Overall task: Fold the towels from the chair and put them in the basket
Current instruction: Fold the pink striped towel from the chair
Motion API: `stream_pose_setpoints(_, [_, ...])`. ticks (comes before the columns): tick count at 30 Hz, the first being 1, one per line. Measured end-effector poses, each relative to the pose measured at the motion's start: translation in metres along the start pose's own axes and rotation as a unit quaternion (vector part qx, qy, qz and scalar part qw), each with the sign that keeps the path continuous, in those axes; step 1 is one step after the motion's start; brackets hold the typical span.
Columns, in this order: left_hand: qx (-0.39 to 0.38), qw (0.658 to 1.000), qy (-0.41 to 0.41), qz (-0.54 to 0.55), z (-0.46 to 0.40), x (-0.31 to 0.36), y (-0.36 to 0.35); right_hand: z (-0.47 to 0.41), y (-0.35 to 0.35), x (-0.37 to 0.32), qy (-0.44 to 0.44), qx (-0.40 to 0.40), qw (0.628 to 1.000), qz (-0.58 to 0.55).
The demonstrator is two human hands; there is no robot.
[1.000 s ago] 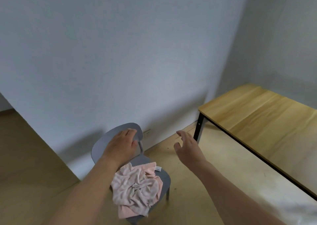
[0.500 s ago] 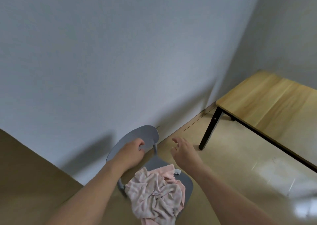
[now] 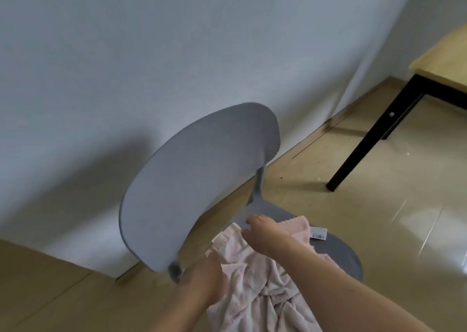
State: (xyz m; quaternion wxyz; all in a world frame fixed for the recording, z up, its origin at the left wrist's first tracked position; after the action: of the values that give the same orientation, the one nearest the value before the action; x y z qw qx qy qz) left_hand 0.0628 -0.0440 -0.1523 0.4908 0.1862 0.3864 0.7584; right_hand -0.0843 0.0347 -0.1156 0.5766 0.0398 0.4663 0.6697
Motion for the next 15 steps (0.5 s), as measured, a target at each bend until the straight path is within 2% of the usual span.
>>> stream_pose_setpoints(4, [0.108,0.993,0.036,-0.027,-0.041,-0.001,-0.042,-0.049,-0.054,0.025,-0.007,0.029,0.998,0.057])
stream_pose_setpoints(7, [0.218,0.974,0.056,-0.016,-0.046,-0.005,-0.048,-0.058,-0.07,0.029,0.048,0.124,0.99,0.051])
stream_pose_setpoints(9, [0.264,0.964,0.034,0.019,-0.048,-0.007,-0.053,-0.045,-0.076,0.029,0.089,0.194,0.977,0.008])
stream_pose_setpoints(11, [0.283,0.958,0.018,0.035,-0.044,-0.009,-0.058,-0.018,-0.075,0.025,0.113,0.264,0.954,-0.091])
stream_pose_setpoints(13, [0.285,0.95,0.003,0.125,-0.028,-0.014,-0.06,0.017,-0.062,0.014,0.118,0.301,0.932,-0.165])
stream_pose_setpoints(15, [0.296,0.932,-0.025,0.207,-0.003,-0.015,-0.055,0.058,-0.041,0.002,0.145,0.326,0.923,-0.147])
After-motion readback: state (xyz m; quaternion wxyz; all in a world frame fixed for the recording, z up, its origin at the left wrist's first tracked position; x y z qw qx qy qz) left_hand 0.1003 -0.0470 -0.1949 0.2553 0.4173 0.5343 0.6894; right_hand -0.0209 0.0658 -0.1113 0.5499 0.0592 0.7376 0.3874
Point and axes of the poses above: each hand's wrist, its own z-axis away from the middle knuckle, its own y-axis out of the back of the hand, x = y × z, the point moved 3 cm from there along -z, towards the middle knuckle, and after that the axes turned 12 degrees about -z, right-handed, at the moved point
